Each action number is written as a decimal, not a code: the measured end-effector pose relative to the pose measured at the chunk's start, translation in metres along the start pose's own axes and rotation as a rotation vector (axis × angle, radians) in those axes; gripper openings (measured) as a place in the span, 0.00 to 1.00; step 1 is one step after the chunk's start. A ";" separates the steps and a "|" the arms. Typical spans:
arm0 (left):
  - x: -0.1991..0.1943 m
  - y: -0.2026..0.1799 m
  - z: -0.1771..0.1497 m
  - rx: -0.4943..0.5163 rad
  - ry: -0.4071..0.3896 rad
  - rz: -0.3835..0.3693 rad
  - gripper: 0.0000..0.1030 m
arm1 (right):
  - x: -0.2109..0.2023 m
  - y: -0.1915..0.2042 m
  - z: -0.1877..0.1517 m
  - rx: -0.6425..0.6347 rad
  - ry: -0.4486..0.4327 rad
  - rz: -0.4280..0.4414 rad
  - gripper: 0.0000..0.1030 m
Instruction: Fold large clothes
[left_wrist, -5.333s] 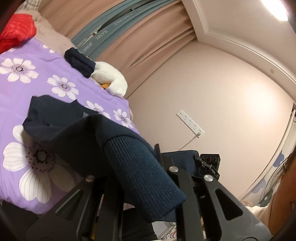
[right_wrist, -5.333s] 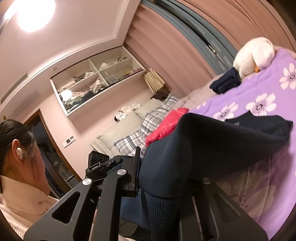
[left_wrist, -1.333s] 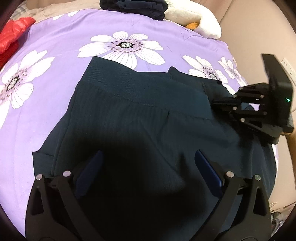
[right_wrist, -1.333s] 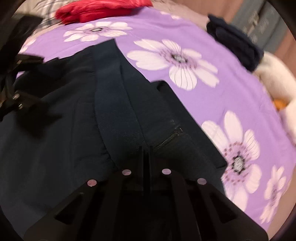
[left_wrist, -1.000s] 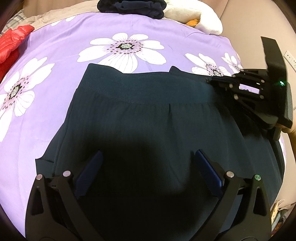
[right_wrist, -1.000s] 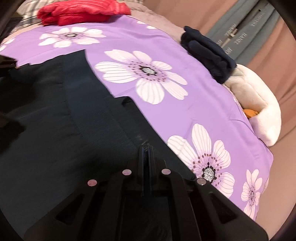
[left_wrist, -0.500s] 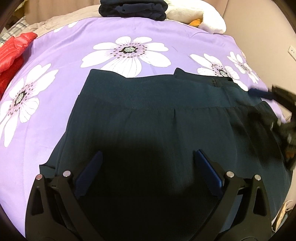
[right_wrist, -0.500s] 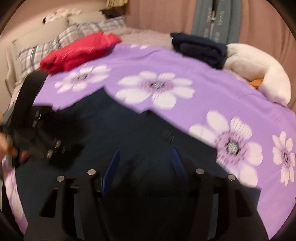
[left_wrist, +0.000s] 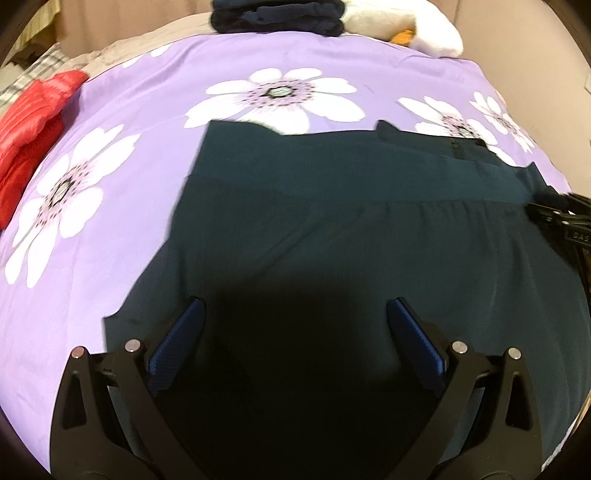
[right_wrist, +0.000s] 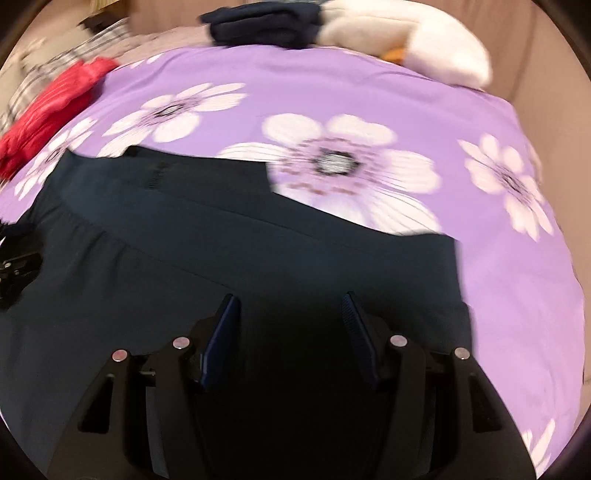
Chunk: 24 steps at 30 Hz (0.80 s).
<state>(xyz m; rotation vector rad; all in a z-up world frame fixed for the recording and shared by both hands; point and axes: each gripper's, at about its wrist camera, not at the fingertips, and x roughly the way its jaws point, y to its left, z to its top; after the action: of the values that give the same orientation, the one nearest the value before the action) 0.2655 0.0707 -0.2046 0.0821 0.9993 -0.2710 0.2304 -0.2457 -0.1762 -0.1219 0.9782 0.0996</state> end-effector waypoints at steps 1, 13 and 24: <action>-0.002 0.005 -0.003 -0.013 0.003 -0.003 0.98 | -0.003 -0.005 -0.003 0.009 0.002 -0.027 0.55; -0.045 0.046 -0.035 -0.225 -0.035 0.039 0.98 | -0.048 -0.016 -0.018 0.111 -0.090 -0.064 0.57; -0.093 -0.038 -0.048 -0.070 -0.193 -0.013 0.98 | -0.076 0.102 -0.038 -0.080 -0.145 0.195 0.62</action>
<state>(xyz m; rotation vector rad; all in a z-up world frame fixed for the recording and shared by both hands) 0.1688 0.0611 -0.1502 -0.0144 0.8169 -0.2503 0.1425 -0.1527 -0.1398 -0.0909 0.8398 0.3223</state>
